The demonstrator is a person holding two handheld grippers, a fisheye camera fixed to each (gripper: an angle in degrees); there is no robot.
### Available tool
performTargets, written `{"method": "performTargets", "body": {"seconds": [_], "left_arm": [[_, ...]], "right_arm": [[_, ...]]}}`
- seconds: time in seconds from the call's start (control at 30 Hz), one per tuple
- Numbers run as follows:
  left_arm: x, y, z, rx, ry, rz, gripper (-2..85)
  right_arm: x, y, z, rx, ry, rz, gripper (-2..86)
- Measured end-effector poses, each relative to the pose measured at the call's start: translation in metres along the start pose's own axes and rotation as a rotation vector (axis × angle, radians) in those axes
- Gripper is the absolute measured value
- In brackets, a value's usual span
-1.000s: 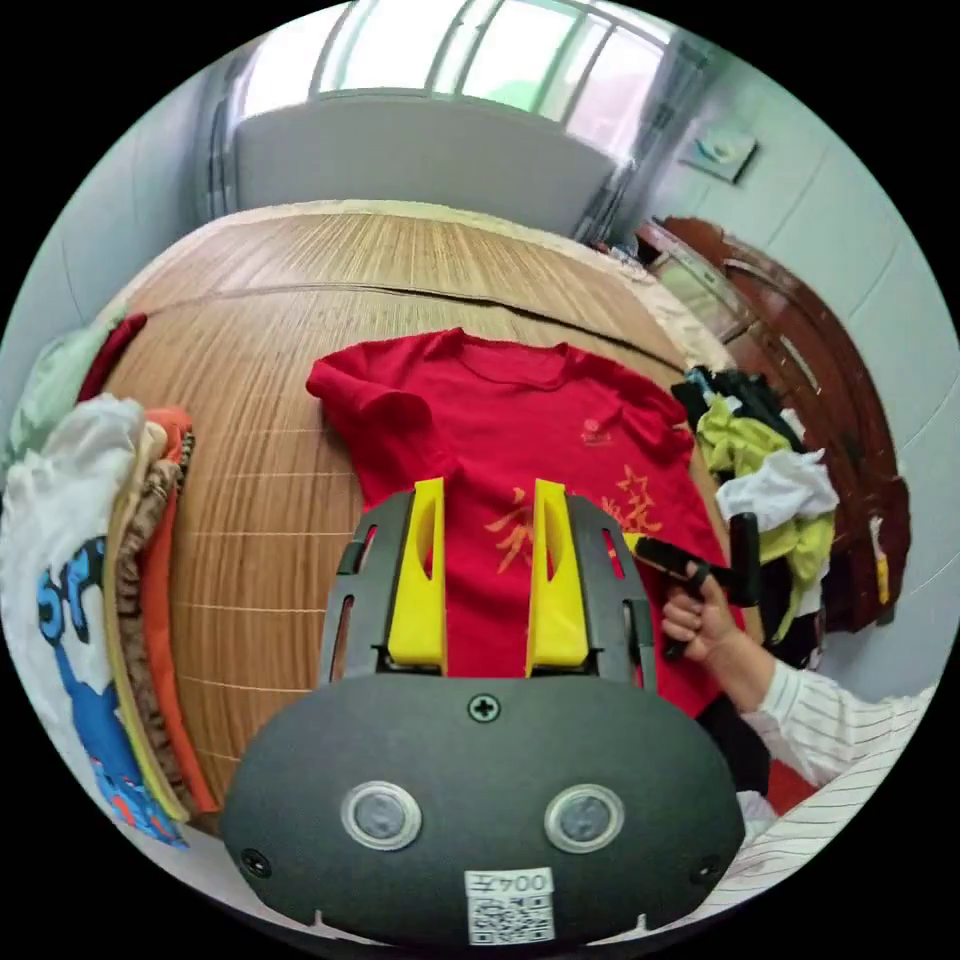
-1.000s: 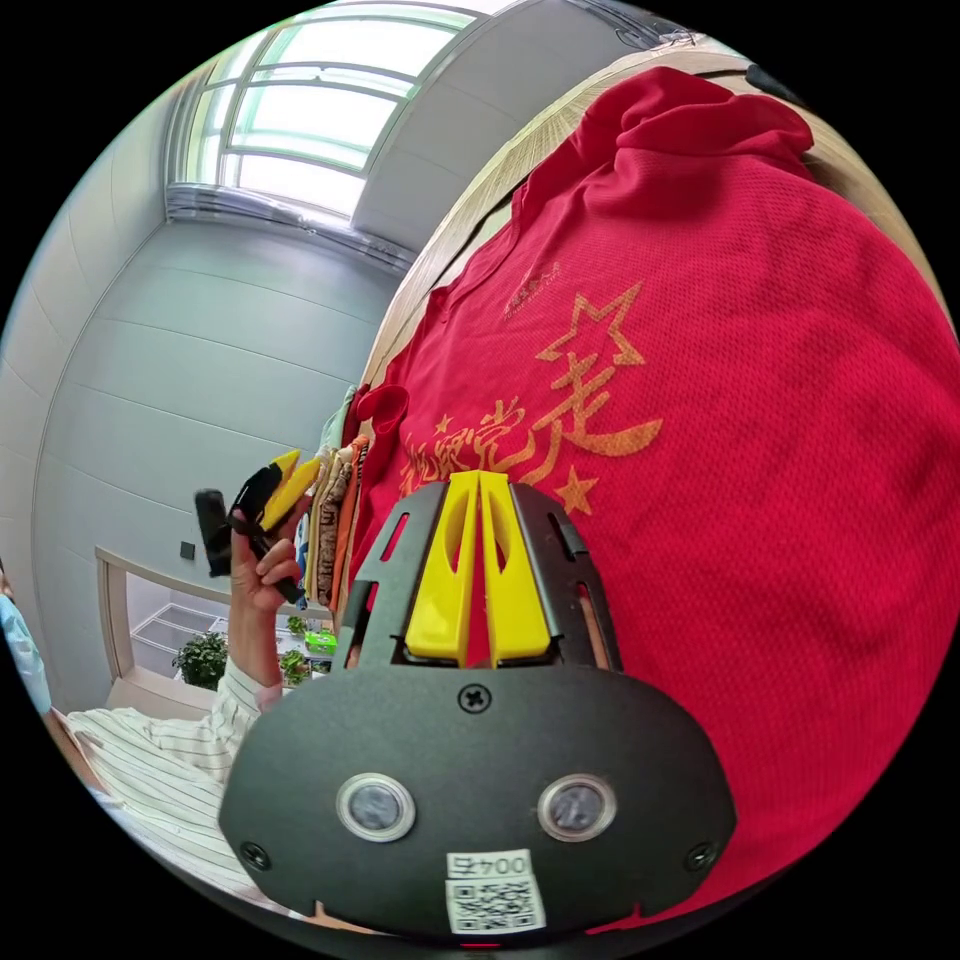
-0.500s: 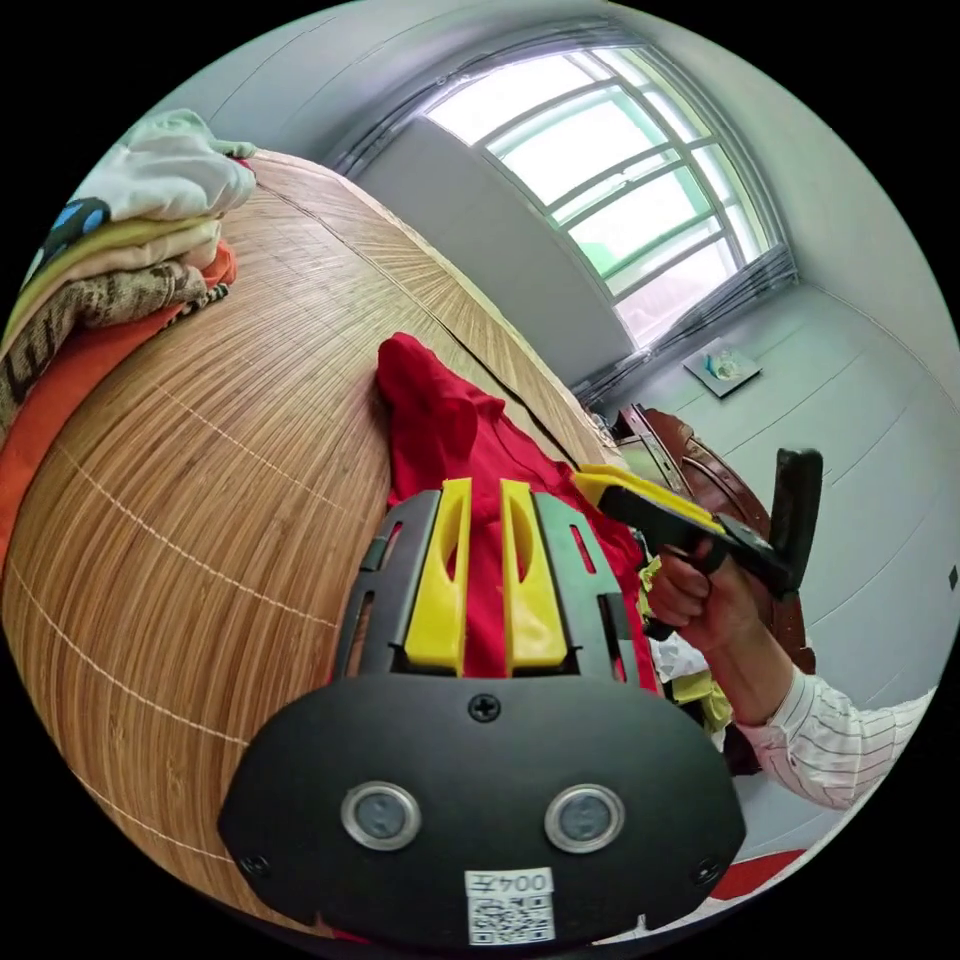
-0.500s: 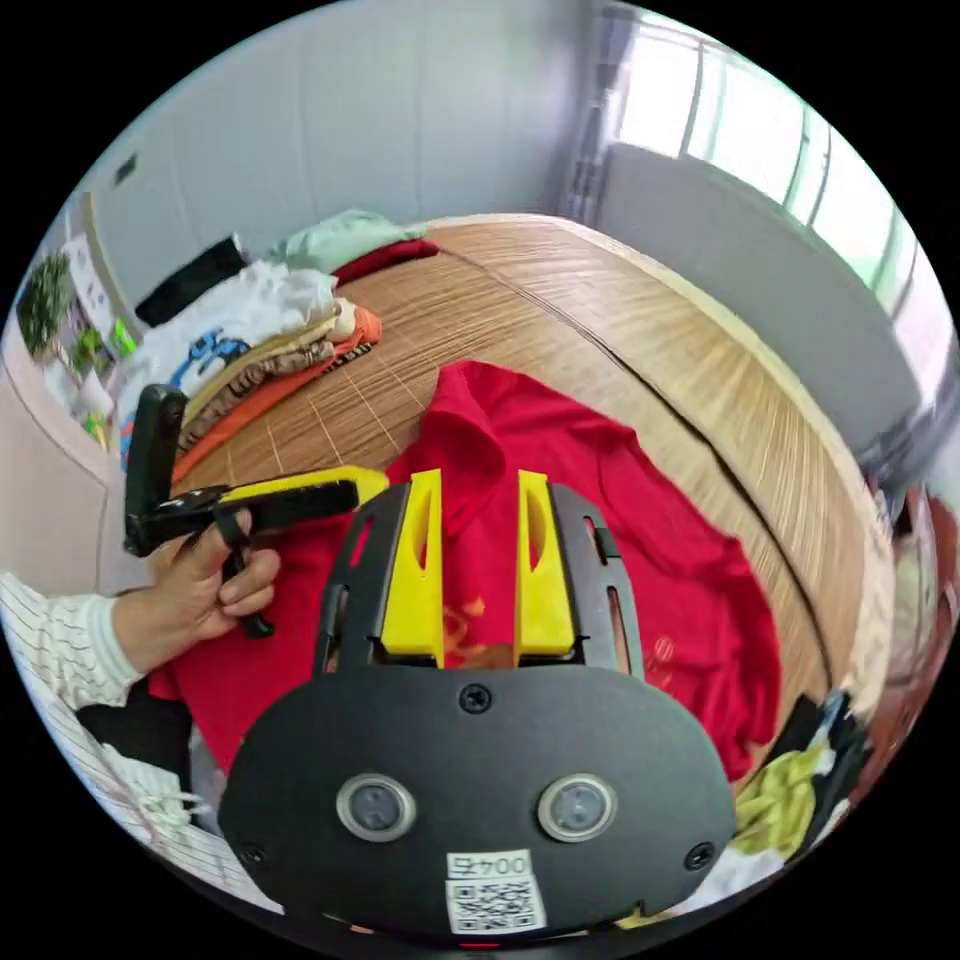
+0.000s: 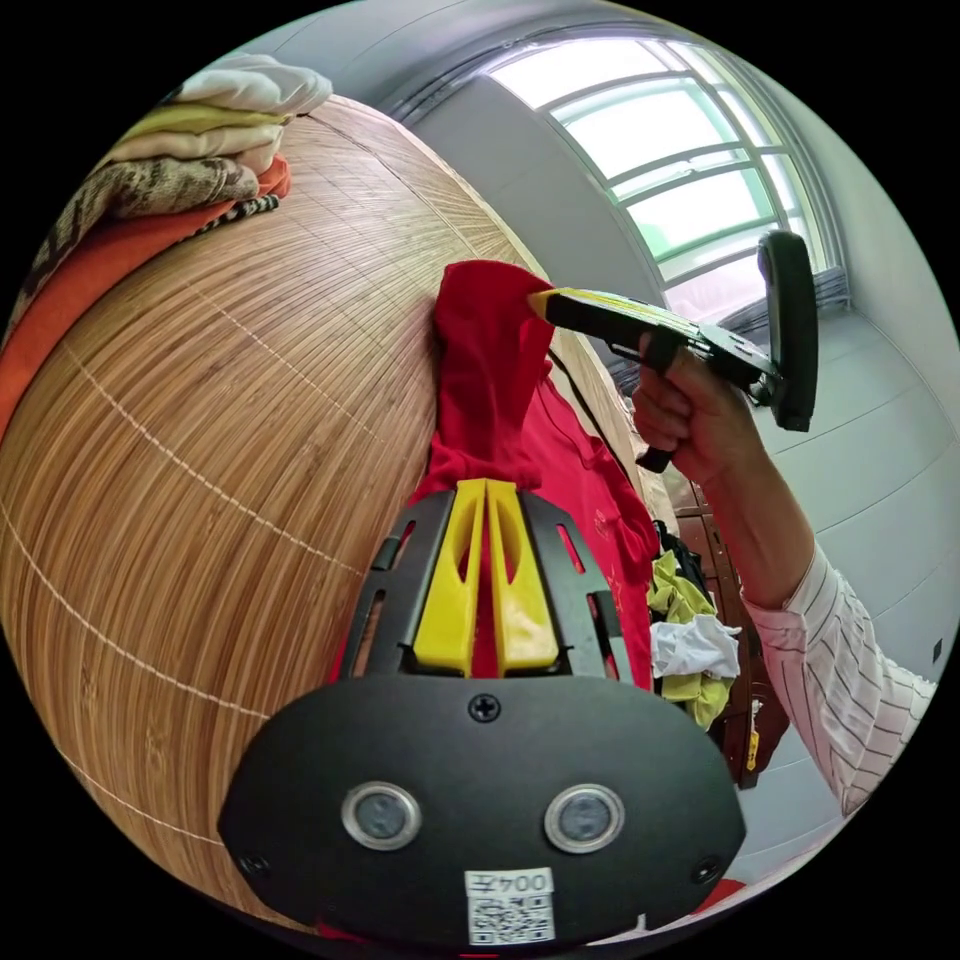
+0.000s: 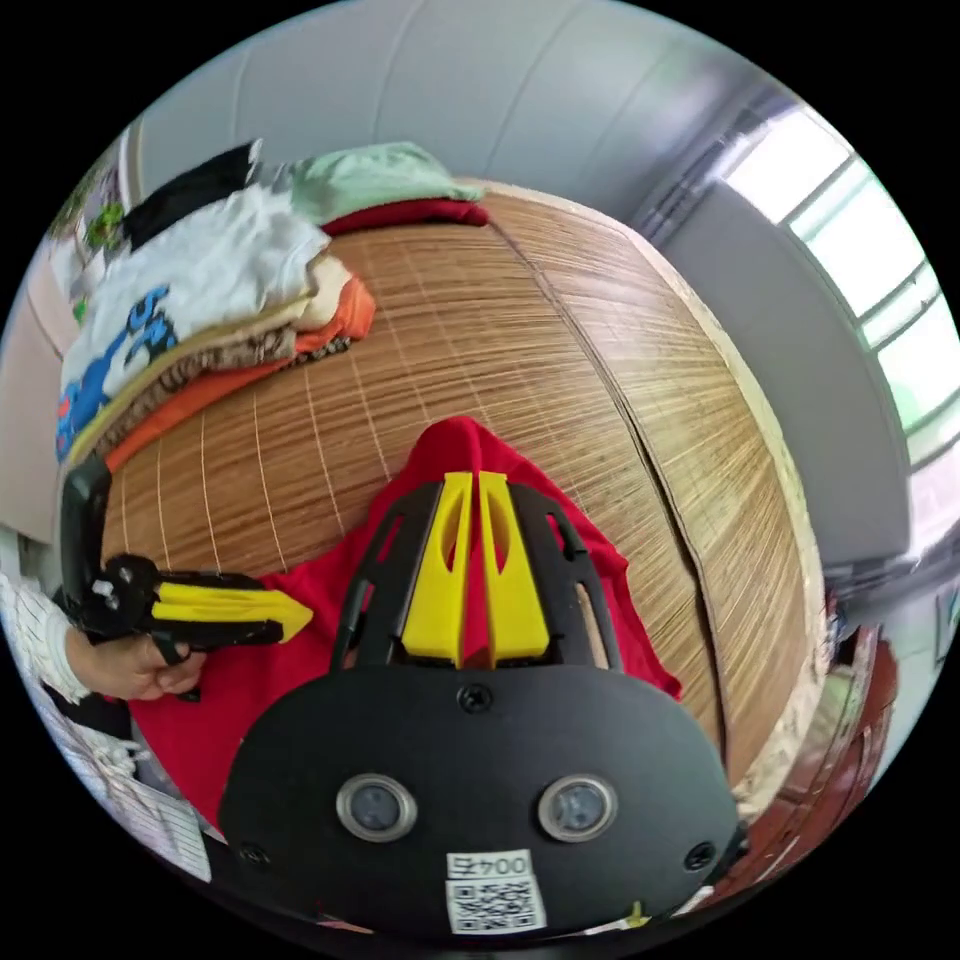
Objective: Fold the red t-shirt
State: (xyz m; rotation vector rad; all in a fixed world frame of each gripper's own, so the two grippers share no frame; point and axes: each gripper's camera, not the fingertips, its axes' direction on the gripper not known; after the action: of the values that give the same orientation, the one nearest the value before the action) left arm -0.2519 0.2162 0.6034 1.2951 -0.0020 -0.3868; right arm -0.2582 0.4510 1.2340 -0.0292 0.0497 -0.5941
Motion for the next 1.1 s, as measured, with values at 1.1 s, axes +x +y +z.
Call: {"method": "performTargets", "body": {"seconds": [1.1], "left_arm": [[-0.081, -0.018, -0.095, 0.224, 0.198, -0.122, 0.3]], "right_arm": [[0.119, 0.265, 0.08, 0.179, -0.757, 0.692, 8.6]]}}
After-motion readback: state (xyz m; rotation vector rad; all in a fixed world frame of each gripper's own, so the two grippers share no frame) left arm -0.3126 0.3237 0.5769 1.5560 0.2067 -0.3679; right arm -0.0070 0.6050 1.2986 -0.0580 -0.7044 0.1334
